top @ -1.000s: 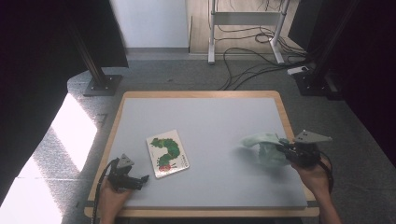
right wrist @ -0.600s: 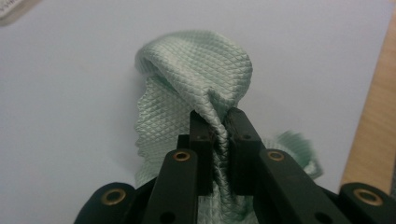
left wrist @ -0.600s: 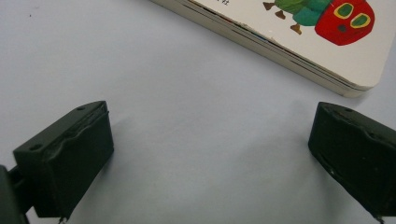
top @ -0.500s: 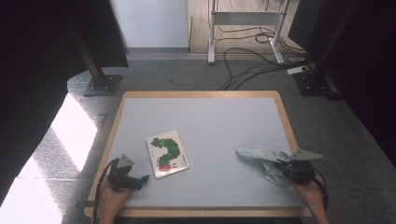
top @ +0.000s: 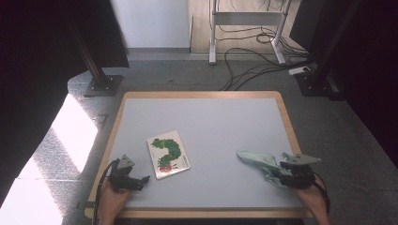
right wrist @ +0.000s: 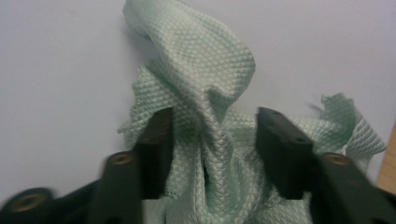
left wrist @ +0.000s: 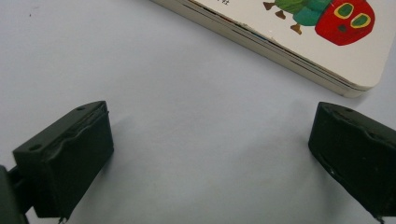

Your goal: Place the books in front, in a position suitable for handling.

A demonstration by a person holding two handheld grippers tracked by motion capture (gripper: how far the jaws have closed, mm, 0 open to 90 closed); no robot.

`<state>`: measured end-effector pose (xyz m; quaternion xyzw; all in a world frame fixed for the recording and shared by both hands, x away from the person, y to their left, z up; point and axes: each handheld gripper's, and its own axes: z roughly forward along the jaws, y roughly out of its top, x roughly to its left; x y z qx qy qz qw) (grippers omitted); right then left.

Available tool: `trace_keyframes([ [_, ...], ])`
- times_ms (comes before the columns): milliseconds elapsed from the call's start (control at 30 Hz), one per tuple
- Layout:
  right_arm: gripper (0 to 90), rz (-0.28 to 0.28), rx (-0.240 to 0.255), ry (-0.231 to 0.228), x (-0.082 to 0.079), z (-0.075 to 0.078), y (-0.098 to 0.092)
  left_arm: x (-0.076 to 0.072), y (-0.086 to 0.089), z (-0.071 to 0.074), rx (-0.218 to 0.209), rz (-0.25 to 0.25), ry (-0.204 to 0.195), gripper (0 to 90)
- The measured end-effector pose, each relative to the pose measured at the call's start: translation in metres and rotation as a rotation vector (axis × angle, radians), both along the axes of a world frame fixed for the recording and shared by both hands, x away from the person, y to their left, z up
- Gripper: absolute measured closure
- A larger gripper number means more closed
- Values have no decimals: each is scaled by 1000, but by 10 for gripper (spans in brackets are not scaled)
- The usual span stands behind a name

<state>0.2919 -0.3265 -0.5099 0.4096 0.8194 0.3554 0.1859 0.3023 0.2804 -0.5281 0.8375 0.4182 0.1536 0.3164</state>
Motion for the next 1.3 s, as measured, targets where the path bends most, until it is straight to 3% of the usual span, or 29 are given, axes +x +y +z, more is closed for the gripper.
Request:
trace_keyframes([
  [33,308,-2,0,-12,-1,7,2,0,0,0,0,-1,1,0],
  [100,280,-2,0,-20,-1,9,3,0,0,0,0,-1,1,0],
  [133,226,4,-4,-43,-2,18,8,0,0,0,1,-2,2,0],
  [233,186,6,-1,-56,0,25,14,0,0,0,-1,-1,3,0],
  [333,134,20,37,-87,7,34,29,4,0,1,-3,-12,8,0],
  [467,114,39,52,-88,15,34,42,13,-1,1,3,-11,5,0],
  [533,21,67,50,-75,22,29,59,20,-4,2,8,-22,8,0],
  [567,21,67,50,-75,22,29,59,25,-8,2,14,-28,10,0],
  [600,0,86,33,-65,26,26,70,31,-13,3,26,-55,22,0],
  [867,0,111,24,-58,33,17,88,37,-19,3,6,-75,19,0],
  [1300,0,154,22,-38,41,6,112,49,-67,1,-11,-140,1,0],
])
